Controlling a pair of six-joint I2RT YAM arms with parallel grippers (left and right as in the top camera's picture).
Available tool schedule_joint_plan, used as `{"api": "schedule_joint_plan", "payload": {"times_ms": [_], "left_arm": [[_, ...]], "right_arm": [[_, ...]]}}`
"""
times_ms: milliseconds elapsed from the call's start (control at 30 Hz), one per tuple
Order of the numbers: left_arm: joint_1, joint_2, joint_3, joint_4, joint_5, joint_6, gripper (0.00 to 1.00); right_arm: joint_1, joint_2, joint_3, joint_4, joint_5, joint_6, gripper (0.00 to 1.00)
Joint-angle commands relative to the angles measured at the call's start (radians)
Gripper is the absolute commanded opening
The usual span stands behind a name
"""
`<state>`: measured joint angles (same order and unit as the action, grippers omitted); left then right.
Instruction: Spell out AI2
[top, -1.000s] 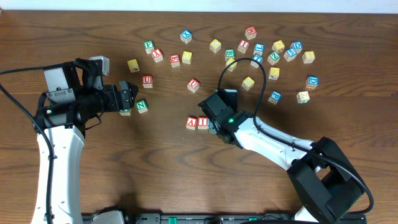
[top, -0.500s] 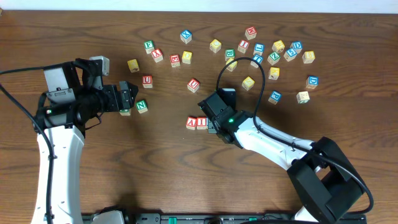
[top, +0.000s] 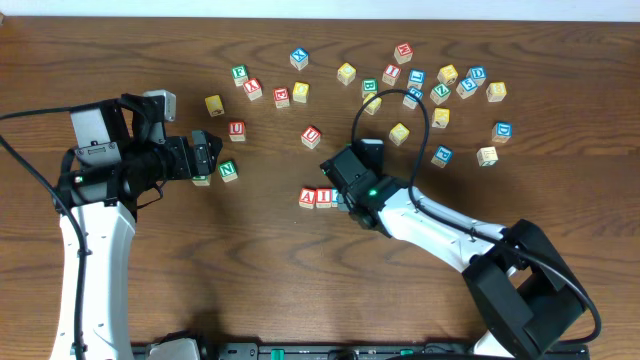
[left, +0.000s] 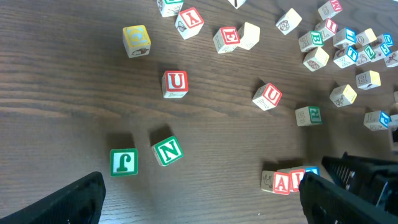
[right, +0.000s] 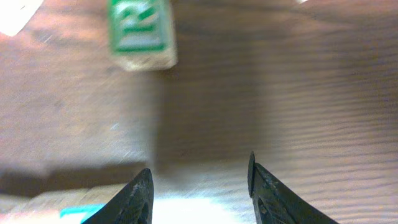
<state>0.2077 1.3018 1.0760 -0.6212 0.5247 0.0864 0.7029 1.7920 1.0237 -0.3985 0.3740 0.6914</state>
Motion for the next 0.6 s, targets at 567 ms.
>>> {"api": "schedule_joint_plan", "payload": {"times_ms": [567], "left_arm": [[0.004,0.006,0.016,0.051,0.003,0.014,0.98]], "right_arm": [[-0.217,-0.008,0.062,-0.048,-0.101,-0.043,0.35]]}}
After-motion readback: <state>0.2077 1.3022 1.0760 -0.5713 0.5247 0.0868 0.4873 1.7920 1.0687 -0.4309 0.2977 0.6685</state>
